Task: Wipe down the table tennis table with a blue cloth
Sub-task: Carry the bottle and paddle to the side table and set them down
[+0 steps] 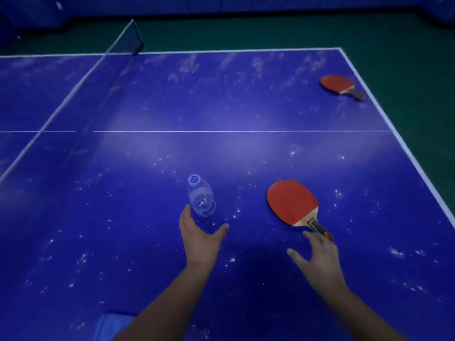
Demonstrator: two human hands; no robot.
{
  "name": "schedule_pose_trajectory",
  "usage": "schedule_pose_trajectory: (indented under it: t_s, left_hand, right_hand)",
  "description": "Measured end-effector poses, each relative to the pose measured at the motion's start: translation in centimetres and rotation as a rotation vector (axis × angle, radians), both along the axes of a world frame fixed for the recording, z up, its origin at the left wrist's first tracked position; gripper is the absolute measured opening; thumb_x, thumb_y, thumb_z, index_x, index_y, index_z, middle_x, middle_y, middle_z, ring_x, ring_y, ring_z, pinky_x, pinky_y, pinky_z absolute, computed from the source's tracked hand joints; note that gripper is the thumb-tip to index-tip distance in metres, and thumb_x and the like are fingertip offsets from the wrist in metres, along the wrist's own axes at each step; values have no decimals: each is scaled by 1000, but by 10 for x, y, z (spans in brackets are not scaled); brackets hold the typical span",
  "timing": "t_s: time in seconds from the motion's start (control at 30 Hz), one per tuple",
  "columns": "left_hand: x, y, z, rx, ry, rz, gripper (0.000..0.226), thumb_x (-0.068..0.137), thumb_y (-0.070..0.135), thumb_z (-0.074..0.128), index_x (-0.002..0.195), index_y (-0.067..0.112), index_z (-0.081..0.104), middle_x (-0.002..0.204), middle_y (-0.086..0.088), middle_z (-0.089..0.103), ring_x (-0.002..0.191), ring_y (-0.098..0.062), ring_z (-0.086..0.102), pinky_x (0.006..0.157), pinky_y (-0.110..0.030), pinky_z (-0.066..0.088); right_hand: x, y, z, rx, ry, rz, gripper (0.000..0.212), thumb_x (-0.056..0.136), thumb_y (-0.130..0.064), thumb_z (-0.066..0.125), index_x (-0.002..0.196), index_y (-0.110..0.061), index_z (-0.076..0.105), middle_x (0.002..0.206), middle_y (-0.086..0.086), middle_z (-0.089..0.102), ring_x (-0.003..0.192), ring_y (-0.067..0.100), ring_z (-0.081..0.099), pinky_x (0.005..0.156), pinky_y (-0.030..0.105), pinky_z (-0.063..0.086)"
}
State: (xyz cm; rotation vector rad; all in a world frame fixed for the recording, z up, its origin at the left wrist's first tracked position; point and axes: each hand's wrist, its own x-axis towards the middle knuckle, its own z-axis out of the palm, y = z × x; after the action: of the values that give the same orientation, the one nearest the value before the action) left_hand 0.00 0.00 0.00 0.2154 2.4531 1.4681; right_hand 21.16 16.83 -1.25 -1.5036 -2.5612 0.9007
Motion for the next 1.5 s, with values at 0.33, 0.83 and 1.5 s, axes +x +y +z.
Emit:
schedule_pose_trajectory:
  t_s: [0.33,0.83,1.5]
  left_hand:
    - [-59,59,-36,90,60,238,107,58,38,94,147,18,37,145,-5,41,132,-23,47,104,-45,48]
    - [-23,61,-26,116,-17,187,70,63,37,90,117,39,46,111,20,59,93,8,61,65,-5,48]
    - [274,59,-12,135,-59,-257,74,56,57,86,113,65,41,117,29,58,103,5,60,79,-15,53]
  right_hand:
    - [-28,86,-33,157,-270,-48,75,80,-51,76,133,-3,53,123,20,55,115,39,49,92,51,43]
    - [-31,105,-24,-146,-255,-40,27,90,-27,66,94,-11,45,81,5,57,73,25,55,60,36,42]
    - [257,61,-2,-195,-109,-122,33,87,-39,73,83,-18,48,71,3,59,60,21,56,48,30,34]
